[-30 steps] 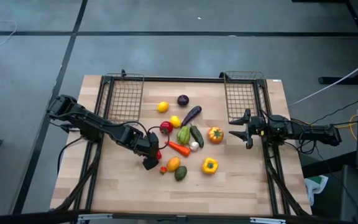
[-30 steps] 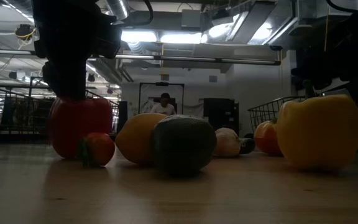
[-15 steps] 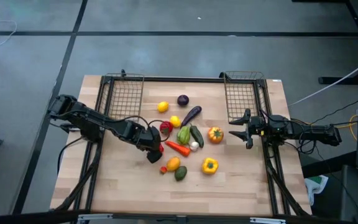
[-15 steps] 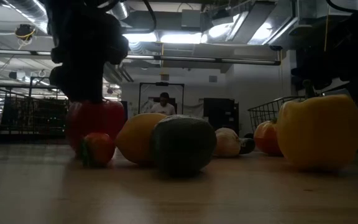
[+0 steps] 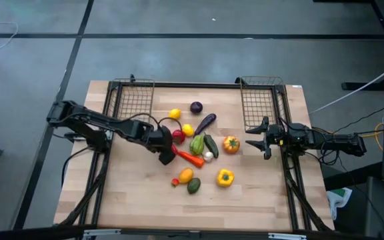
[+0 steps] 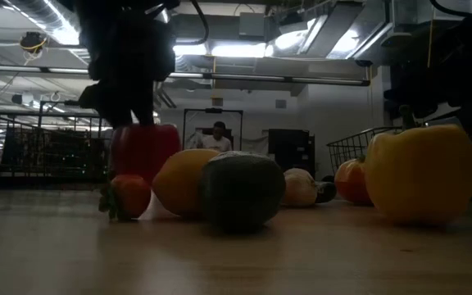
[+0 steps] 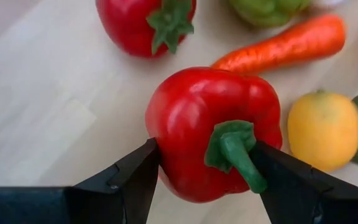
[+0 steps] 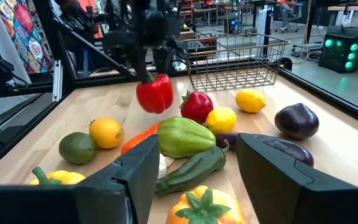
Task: Sort produce into baskets
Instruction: Put the red bell pepper into the left gold wire basket
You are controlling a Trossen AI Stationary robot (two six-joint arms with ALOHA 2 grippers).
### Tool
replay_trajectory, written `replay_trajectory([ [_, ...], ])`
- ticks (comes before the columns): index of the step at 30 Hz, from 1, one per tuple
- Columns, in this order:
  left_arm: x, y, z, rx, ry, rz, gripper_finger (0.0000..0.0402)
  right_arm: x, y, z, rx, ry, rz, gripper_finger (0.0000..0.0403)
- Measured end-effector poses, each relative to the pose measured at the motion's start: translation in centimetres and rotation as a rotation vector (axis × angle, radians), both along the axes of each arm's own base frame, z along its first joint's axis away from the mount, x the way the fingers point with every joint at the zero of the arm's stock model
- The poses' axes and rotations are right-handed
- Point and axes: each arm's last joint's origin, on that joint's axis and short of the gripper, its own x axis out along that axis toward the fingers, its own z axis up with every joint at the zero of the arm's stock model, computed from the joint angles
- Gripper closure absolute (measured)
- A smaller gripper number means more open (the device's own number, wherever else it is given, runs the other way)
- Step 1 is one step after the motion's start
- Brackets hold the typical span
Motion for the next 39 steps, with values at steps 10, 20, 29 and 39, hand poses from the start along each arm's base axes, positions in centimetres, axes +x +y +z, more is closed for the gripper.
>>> replay_trajectory([
  [10, -2.6, 3.2, 4.1, 0.003, -0.145, 0.092, 0.0164, 0.0, 0.0, 0.0, 0.000, 0.000, 0.000, 0.0189],
  [20, -8.0, 6.7, 8.4, 0.030, -0.290, 0.282, 0.0164, 0.0, 0.0, 0.0, 0.000, 0.001, 0.000, 0.0189],
  [29, -13.0, 8.3, 10.0, 0.082, -0.308, 0.449, 0.0164, 0.0, 0.0, 0.0, 0.000, 0.000, 0.000, 0.0189],
  [39, -15.7, 8.6, 8.7, 0.065, -0.055, 0.551, 0.0164, 0.0, 0.0, 0.0, 0.000, 0.001, 0.000, 0.0189],
])
